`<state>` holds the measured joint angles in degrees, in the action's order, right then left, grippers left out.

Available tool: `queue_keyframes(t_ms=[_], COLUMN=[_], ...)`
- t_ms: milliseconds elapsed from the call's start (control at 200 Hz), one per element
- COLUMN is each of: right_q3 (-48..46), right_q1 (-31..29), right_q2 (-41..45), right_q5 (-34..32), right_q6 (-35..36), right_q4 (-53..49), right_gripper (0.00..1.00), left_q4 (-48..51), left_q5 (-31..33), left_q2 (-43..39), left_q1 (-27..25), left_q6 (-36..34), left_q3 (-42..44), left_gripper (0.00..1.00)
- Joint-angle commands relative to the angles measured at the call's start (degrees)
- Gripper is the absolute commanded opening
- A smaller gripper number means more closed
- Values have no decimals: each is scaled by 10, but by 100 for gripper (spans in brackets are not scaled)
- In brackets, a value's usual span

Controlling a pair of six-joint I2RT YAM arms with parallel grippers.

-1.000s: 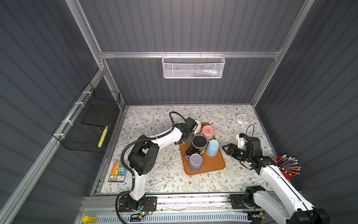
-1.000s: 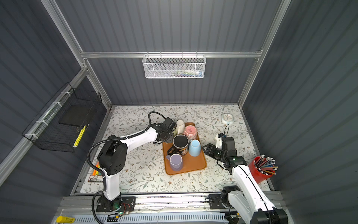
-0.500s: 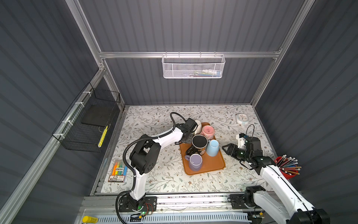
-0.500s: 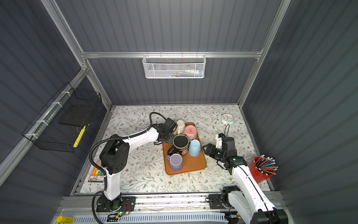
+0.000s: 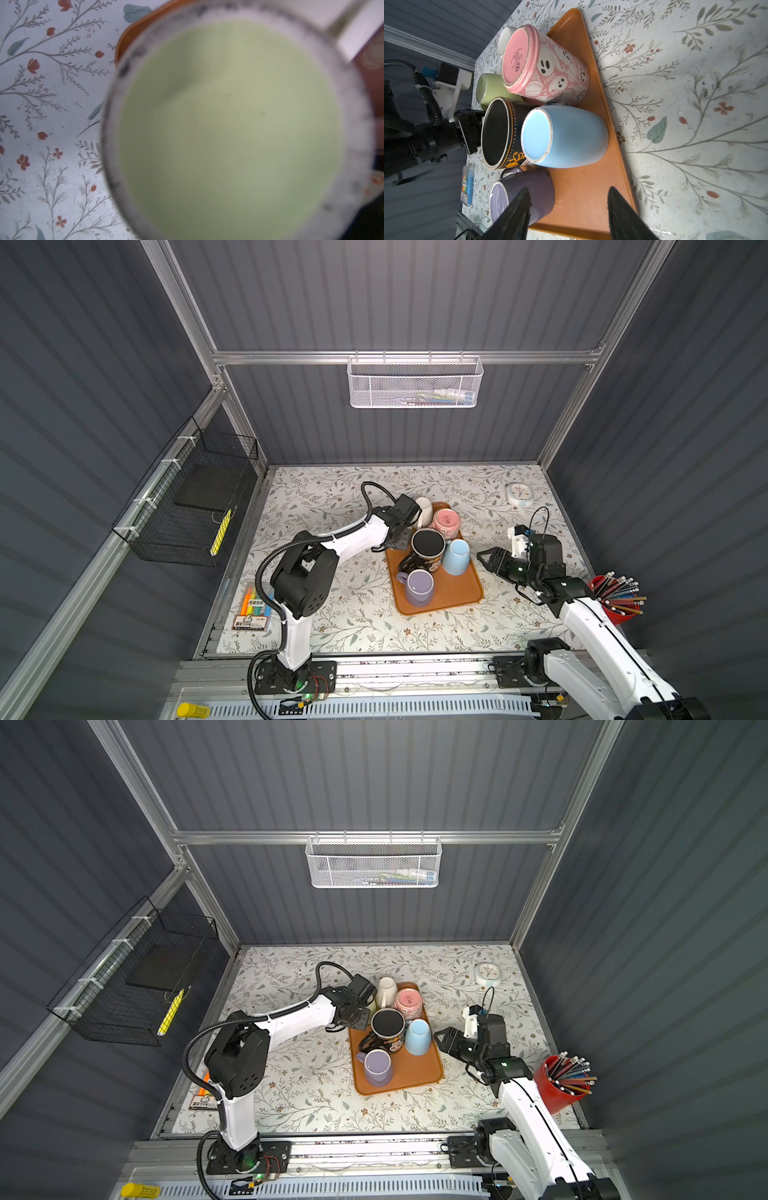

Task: Turn the mug right side up
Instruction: 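Lower the left gripper and grasp the light green mug's base, then lift the light green mug with the left gripper while the right gripper approaches it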

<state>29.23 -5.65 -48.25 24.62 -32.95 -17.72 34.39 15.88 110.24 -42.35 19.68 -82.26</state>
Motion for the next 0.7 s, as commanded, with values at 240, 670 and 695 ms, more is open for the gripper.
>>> queue_keyframes(t_ms=[240,670,695], right_q3=[3,13,12], right_q1=[-1,-2,-2], right_q2=[39,53,56], right_q5=[11,46,49], right_q6=[3,4,4], right_q4=[-21,-12,-9], right_gripper=[60,58,58], left_q4=[-16,-18,-21], left_q5=[28,18,13], left_q2=[-96,-163,-167], left_q1=[-3,-3,-3], left_q6=[1,8,9], left_q3=[8,47,48], left_gripper=[0,0,0])
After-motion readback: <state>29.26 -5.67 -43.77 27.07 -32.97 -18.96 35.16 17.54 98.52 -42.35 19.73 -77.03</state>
